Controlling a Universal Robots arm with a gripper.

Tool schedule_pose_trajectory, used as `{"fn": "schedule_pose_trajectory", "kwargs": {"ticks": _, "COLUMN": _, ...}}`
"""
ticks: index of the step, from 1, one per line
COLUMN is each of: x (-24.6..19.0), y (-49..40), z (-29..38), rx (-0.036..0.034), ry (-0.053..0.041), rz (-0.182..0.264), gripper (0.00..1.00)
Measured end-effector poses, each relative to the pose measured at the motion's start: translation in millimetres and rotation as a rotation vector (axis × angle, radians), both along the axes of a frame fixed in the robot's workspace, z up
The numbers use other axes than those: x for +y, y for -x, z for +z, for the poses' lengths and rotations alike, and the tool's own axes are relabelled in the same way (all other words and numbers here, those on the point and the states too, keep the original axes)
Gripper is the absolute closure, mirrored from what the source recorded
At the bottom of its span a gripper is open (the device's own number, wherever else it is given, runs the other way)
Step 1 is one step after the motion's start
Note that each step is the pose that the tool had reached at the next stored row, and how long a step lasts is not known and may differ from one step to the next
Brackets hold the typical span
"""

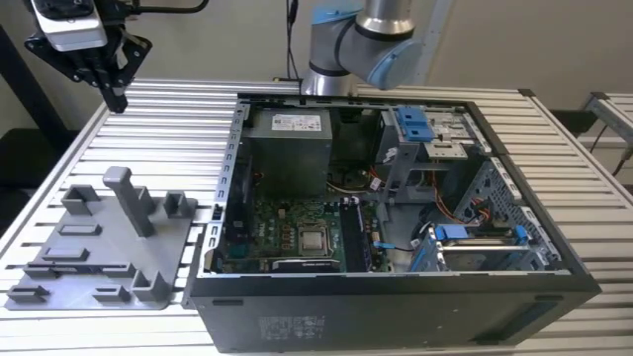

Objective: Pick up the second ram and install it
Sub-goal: 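Reach for the second ram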

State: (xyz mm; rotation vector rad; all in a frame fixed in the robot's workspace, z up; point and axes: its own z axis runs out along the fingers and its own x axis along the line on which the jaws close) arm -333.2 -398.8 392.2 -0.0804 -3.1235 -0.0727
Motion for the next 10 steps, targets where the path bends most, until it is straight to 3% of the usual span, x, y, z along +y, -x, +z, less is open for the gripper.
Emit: {"fn": "schedule_pose_trajectory", "kwargs": {"ticks": 10, "x": 0.0, "y": 29.2, "z": -0.2, "rx": -0.0001, "ry": -0.0001, "rz": 0.003, "gripper": 0.89}}
